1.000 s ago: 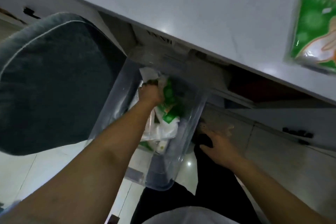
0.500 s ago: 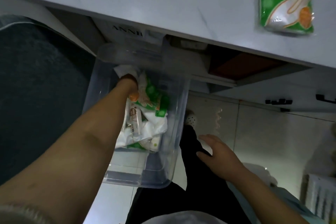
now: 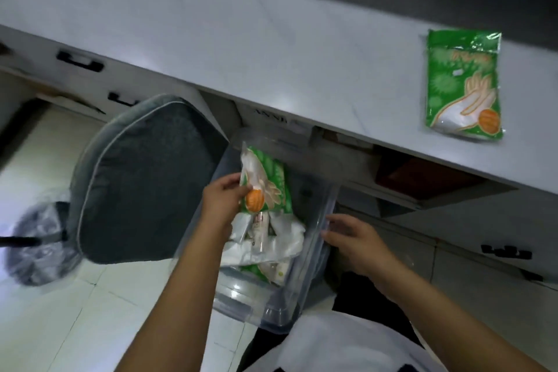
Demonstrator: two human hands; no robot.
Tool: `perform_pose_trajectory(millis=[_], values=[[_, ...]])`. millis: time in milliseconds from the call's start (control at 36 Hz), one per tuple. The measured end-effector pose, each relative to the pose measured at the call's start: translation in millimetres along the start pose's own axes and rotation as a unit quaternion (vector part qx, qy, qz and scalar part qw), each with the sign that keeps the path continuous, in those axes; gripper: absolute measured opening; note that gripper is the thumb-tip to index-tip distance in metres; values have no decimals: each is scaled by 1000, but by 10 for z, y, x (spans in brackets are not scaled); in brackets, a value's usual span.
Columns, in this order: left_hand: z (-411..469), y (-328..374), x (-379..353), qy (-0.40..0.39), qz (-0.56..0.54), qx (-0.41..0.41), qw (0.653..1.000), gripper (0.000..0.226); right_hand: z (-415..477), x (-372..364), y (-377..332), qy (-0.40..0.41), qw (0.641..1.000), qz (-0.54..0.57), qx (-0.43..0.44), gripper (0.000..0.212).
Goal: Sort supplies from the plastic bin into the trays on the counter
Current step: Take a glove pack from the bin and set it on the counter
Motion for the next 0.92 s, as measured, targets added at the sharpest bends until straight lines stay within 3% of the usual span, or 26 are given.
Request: perform_pose_trajectory(millis=[111,222,306,389,528,639,694,806,917], values=[[-655,325,-80,13,-128,-26,991,29,-52,-59,-284,-90,983,138,-76,25],[-1219,595,-231,23,-190,-67,979,37,-89,-53,-548,-202,898,343,-188,58],[-1556,688,-340,26,-234,-93,967,40,-141,-39,-700,-268,839,426,-207,37],[-1843,679,-459,34,-251,-120,960,39,-142,22,-775,-278,814,477,-182,20],[-2197,461,-485,8,-204,-148,968,44,-161,257,-921,-294,853,425,-66,18],[-2440,336,-425,-79,-204,-135,966,57,-185,531,-1084,-323,890,320,33,24],[-2528,393,-414,-83,-163,-129,975,67,-188,680,-1162,-337,899,272,71,26],[-2561,578,-385,-108,-177,-125,970,58,-185,997,-1275,-341,912,190,127,33],[-2461,746,-624,-134,-56,-157,977,65,-227,1308,-1343,-295,931,166,137,37]])
Point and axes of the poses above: each hand's wrist, its own z-axis towards the middle knuckle, its own x-axis out of the back of the hand, y = z × x, the point moved 1 cm from there along z, towards the middle knuckle
